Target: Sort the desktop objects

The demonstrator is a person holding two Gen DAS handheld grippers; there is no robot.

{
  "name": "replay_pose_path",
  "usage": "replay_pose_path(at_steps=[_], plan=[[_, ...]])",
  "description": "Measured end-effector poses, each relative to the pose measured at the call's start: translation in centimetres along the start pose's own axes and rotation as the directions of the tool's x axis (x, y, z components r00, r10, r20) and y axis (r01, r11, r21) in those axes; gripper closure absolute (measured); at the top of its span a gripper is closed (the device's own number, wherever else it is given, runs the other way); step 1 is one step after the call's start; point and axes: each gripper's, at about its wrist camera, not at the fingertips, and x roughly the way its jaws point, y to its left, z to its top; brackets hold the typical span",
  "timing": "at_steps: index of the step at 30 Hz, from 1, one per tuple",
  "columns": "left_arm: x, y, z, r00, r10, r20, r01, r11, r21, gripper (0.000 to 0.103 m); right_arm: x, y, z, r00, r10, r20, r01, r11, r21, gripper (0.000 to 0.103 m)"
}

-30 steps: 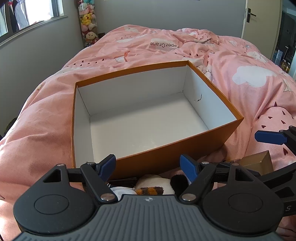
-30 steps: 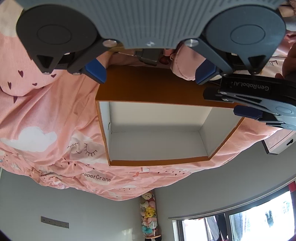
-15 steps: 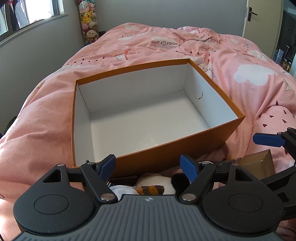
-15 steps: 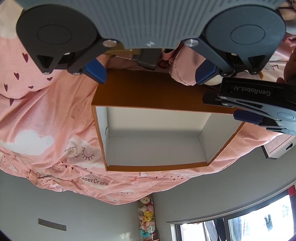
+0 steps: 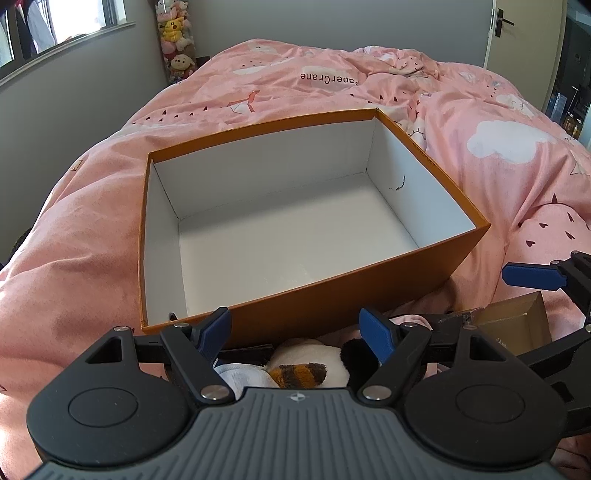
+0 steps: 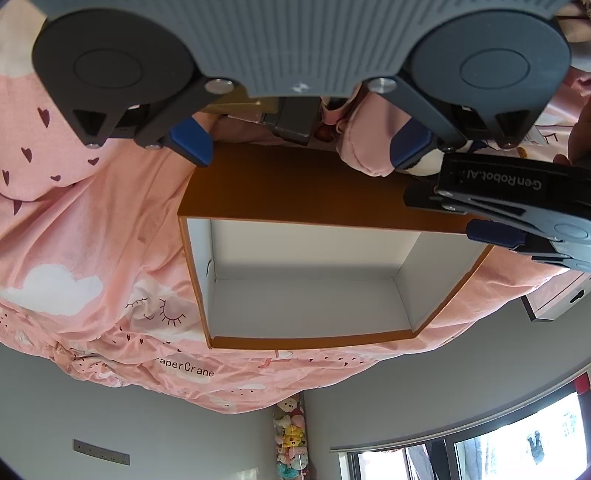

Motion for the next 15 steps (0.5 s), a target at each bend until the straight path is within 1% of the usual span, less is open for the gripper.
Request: replay_pose_path(at_steps=[15], plan=[[0.14, 0.02, -0.04, 1.0, -0.002, -0.009, 0.002, 1.0, -0.001, 0.013, 0.19, 0.2, -0.05, 1.0, -0.004, -0.01, 0.004, 1.0, -0.004, 0.001]])
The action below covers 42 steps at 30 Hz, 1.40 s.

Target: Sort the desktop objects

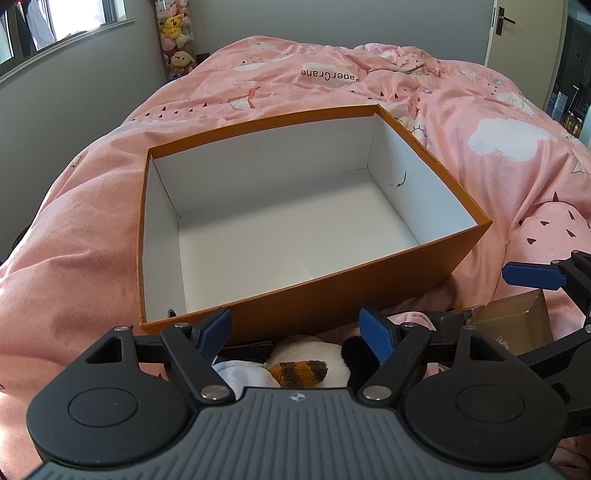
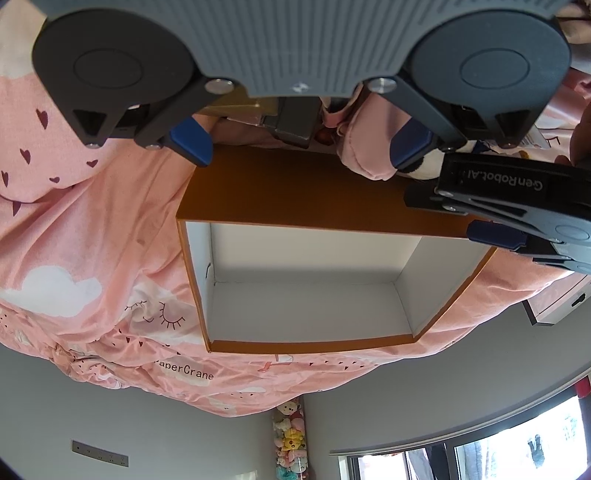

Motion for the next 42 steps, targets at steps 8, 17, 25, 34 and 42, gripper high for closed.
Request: replay_pose_path(at_steps=[8, 17, 25, 34, 42], plan=[[-0.5, 0.5, 0.3, 1.0, -0.029, 0.004, 0.029, 1.0, -0.004, 0.013, -0.4, -0.9, 0.3, 1.0, 0.012, 0.004, -0.012, 0.999, 0.032, 0.001], [-1.7, 1.6, 1.9, 0.978, -0.201, -0.052, 0.201, 0.979, 0.012, 0.036, -1.6, -3.2, 0.9, 0.997, 0.064, -0.036, -0.059, 0.989, 0.133, 0.023], [-1.9, 0.0, 2.3, 0.952, -0.243, -0.185, 0.276, 0.944, 0.18, 0.061, -2.3, -2.2, 1.0, 0.984, 0.16, -0.073, -0.15, 0.981, 0.123, 0.034], [-1.7, -0.4, 0.9, 0.948, -0.208, -0.241, 0.281, 0.903, 0.324, 0.061, 0.0, 0.2, 1.3, 0.959, 0.247, -0.141, -0.235, 0.968, 0.092, 0.042], [-1.6, 0.9, 0.6, 0.957, -0.149, -0.248, 0.242, 0.883, 0.402, 0.049, 1.4, 0.4, 2.5, 0.967, 0.204, -0.152, -0.202, 0.979, 0.026, 0.044]])
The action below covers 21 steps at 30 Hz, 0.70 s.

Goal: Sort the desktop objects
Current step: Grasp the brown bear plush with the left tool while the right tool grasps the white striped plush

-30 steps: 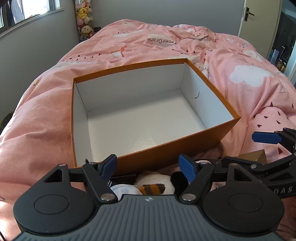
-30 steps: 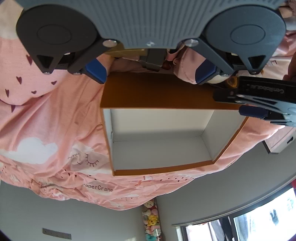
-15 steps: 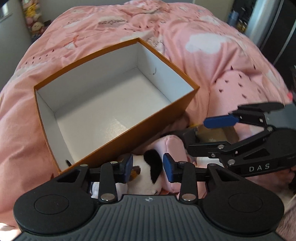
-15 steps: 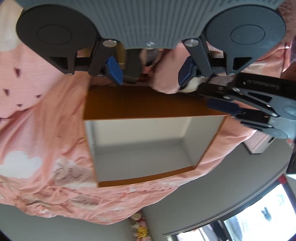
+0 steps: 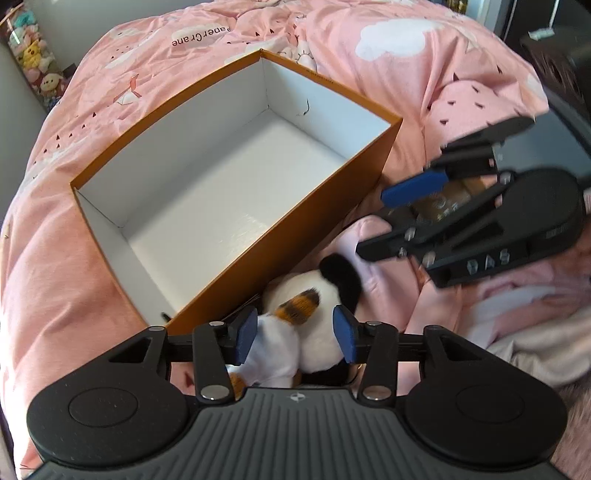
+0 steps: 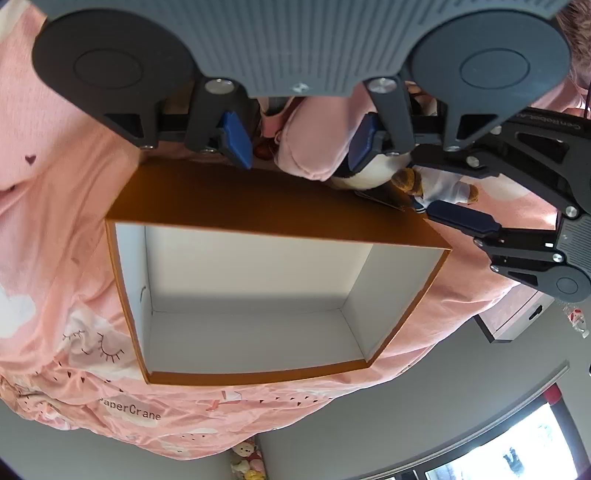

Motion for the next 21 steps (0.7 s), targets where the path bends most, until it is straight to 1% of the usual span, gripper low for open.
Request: replay_pose_path(at_steps=[1, 5, 7, 8, 10, 11, 15, 16, 17, 18, 20, 21], plan=[[-0.1, 0.0, -0.1, 1.0, 0.007, -0.005, -0.007, 1.0, 0.015, 0.048, -0.1, 0.1, 0.2, 1.0, 0.004, 0.002, -0.004, 1.0, -0.006, 0.047], [-0.1, -0.1, -0.8, 0.999, 0.027, -0.029, -0.025, 0.996, 0.082, 0.042, -0.4, 1.0, 0.6, 0.999, 0.04, 0.012, -0.039, 0.998, -0.049, 0.047], [0.3, -0.1, -1.3, 0.998, 0.051, -0.039, -0.047, 0.994, 0.097, 0.042, 0.0, 1.5, 0.8, 0.998, 0.058, 0.002, -0.058, 0.996, -0.068, 0.047], [0.6, 0.0, -1.5, 0.997, 0.068, -0.043, -0.064, 0.993, 0.098, 0.042, 0.2, 1.8, 0.8, 0.999, 0.054, 0.002, -0.054, 0.995, -0.079, 0.046], [0.9, 0.2, -2.0, 0.995, 0.09, -0.047, -0.086, 0.992, 0.092, 0.042, 0.3, 2.4, 0.9, 0.999, 0.037, 0.006, -0.036, 0.992, -0.117, 0.046], [1.0, 0.4, -2.2, 0.995, 0.09, -0.048, -0.086, 0.993, 0.084, 0.041, 0.2, 2.7, 1.0, 0.999, 0.042, 0.012, -0.04, 0.99, -0.136, 0.046], [1.9, 1.1, -2.8, 0.997, 0.06, -0.043, -0.059, 0.998, 0.01, 0.042, 0.0, 4.1, 1.4, 0.995, 0.102, -0.001, -0.099, 0.965, -0.242, 0.047], [2.3, 1.2, -2.9, 0.998, 0.051, -0.048, -0.052, 0.999, -0.009, 0.044, 0.1, 4.5, 1.5, 0.993, 0.113, -0.018, -0.114, 0.957, -0.267, 0.047], [2.6, 1.5, -3.1, 0.998, 0.045, -0.05, -0.047, 0.998, -0.032, 0.058, 0.3, 4.8, 1.6, 0.992, 0.123, -0.041, -0.13, 0.948, -0.29, 0.047], [2.7, 1.7, -3.2, 0.998, 0.04, -0.048, -0.043, 0.998, -0.052, 0.059, 0.6, 5.1, 1.6, 0.989, 0.133, -0.065, -0.147, 0.94, -0.307, 0.047], [2.4, 2.5, -3.3, 0.999, 0.012, -0.046, -0.017, 0.995, -0.095, 0.063, 1.4, 5.4, 1.6, 0.984, 0.14, -0.108, -0.169, 0.928, -0.331, 0.047], [2.1, 3.0, -3.3, 0.999, 0.002, -0.046, -0.007, 0.993, -0.118, 0.064, 1.8, 5.5, 1.6, 0.982, 0.138, -0.128, -0.175, 0.922, -0.345, 0.047]])
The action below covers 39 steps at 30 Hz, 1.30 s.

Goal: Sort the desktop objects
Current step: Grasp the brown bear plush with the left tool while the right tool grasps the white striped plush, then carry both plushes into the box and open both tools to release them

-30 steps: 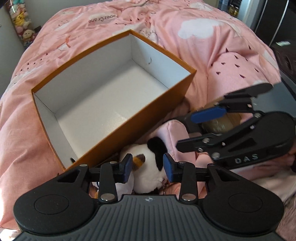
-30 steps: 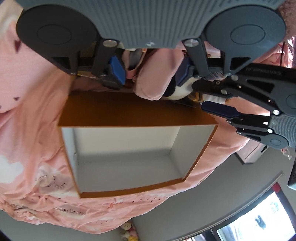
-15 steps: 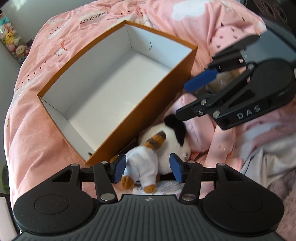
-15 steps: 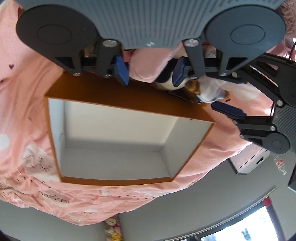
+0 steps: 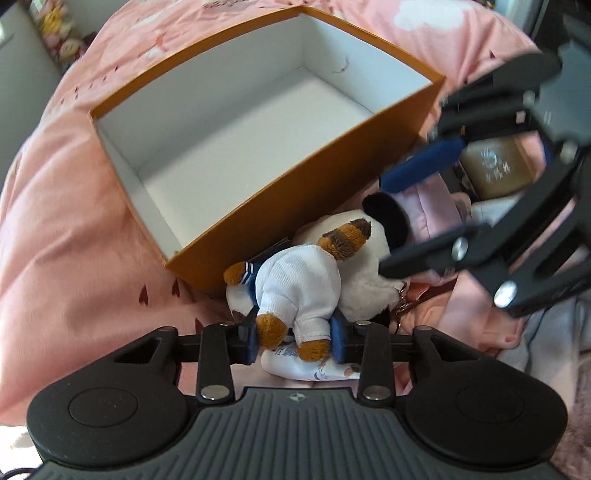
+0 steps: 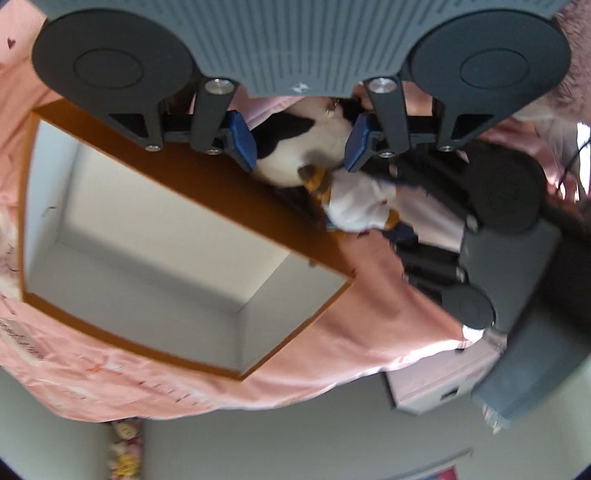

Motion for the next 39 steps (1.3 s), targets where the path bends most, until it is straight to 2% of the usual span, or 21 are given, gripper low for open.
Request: replay_pose_path(at_steps=[3, 5, 8, 13, 16, 19, 23, 31, 36, 39], plan=[[-1.0, 1.5, 0.2, 1.0, -0.025, 0.005, 0.025, 0.997, -0.067, 0.067, 1.2, 0.4, 0.1, 0.998, 0.017, -0.053, -0.02, 0.999, -0.051, 0.046], [-1.9, 2.5, 0.3, 0.998, -0.052, 0.016, 0.054, 0.992, -0.112, 0.068, 1.9, 0.6, 0.3, 0.996, 0.026, -0.08, -0.032, 0.996, -0.08, 0.035], [-3.3, 3.6, 0.5, 0.995, -0.089, 0.042, 0.095, 0.984, -0.152, 0.068, 2.8, 0.9, 0.8, 0.992, 0.035, -0.119, -0.048, 0.993, -0.112, 0.027], [-6.0, 4.6, 0.3, 0.989, -0.117, 0.089, 0.132, 0.973, -0.188, 0.068, 5.5, 1.3, 1.7, 0.981, -0.022, -0.194, -0.012, 0.985, -0.174, 0.018], [-7.4, 4.4, 0.3, 0.985, -0.127, 0.116, 0.148, 0.969, -0.198, 0.068, 7.1, 0.7, 1.8, 0.972, -0.018, -0.233, -0.014, 0.991, -0.134, 0.018], [-8.6, 4.5, 0.5, 0.981, -0.132, 0.141, 0.159, 0.967, -0.201, 0.068, 7.5, -0.3, 1.9, 0.968, 0.038, -0.25, -0.05, 0.998, -0.04, 0.029], [-10.0, 4.4, 1.0, 0.972, -0.144, 0.184, 0.178, 0.966, -0.185, 0.068, 5.9, -0.7, 1.8, 0.975, 0.042, -0.217, -0.047, 0.999, -0.016, 0.035], [-13.7, 4.2, 2.0, 0.95, -0.124, 0.287, 0.175, 0.971, -0.161, 0.068, -1.3, -1.6, 2.9, 0.992, 0.106, -0.071, -0.104, 0.994, 0.036, 0.036], [-15.2, 4.3, 3.1, 0.934, -0.039, 0.355, 0.096, 0.985, -0.144, 0.068, -5.4, -1.9, 3.9, 0.994, 0.111, 0.018, -0.111, 0.994, 0.015, 0.036], [-15.5, 4.2, 3.9, 0.92, 0.003, 0.392, 0.05, 0.991, -0.125, 0.068, -6.3, -1.4, 5.2, 0.994, 0.052, 0.098, -0.049, 0.998, -0.035, 0.036]])
